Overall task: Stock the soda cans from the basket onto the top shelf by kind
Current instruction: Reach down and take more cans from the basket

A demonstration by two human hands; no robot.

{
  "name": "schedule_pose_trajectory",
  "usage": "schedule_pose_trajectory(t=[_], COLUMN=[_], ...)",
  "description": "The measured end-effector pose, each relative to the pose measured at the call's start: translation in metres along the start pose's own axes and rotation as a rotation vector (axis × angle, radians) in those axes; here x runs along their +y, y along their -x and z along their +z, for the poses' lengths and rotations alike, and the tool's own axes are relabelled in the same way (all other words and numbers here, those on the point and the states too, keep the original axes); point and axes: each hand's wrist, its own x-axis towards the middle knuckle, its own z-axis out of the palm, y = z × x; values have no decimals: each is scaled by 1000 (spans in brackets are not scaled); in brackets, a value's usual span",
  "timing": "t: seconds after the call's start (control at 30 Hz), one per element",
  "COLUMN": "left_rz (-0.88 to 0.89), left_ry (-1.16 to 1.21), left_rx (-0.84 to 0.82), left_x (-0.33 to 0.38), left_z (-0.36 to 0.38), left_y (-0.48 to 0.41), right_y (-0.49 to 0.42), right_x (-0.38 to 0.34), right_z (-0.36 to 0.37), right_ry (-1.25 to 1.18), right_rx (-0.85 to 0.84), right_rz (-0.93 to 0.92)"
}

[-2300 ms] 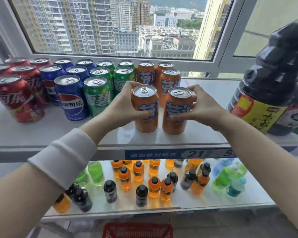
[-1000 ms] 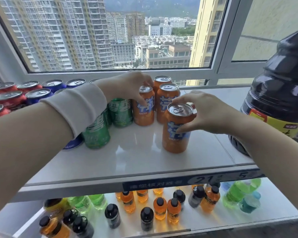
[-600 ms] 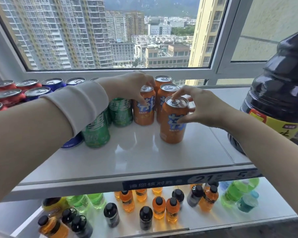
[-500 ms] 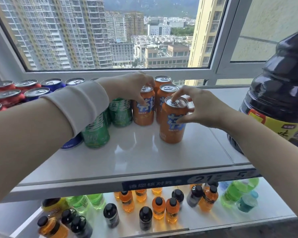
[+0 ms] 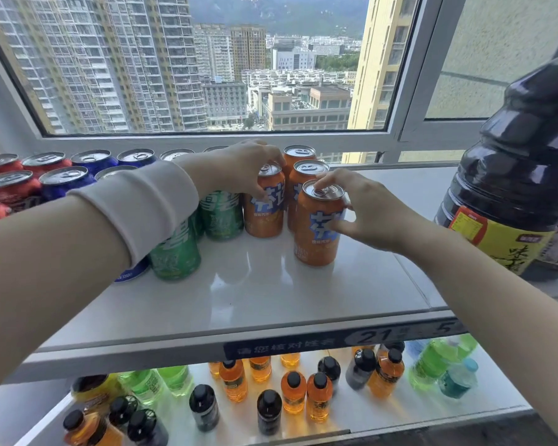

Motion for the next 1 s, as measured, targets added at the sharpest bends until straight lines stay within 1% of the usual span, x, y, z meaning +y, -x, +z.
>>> schedule_pose_trajectory(t=[0.13, 0.2, 0.3, 0.43, 0.5, 0.6, 0.73, 0.9, 1.0], left_rz=[-25, -41, -49, -83, -104, -133, -167, -189, -206], left_ry=[-24, -49, -95, -80, -66, -47, -27, -6, 29], left_rx=[29, 62, 205, 402, 472, 521, 527, 551, 554], left_x=[7, 11, 17, 27, 33, 39, 28, -13, -45], left_z=[3, 5, 4, 7, 8, 9, 8, 7, 15], left_y=[6, 13, 30, 67, 94, 137, 199, 297, 361], right_y=[5, 8, 12, 23, 31, 46, 67, 93, 107], right_x=[-1, -3, -8, -24, -38, -66, -118, -201, -251], right_z=[5, 8, 13, 18, 22, 31, 50, 92, 127], right_ry=[18, 20, 39, 95, 124, 155, 188, 205, 170], right_rx=[20, 57, 164, 297, 332, 357, 373, 388, 331], right_rz=[7, 9, 10, -17, -45, -82, -132, -150, -134])
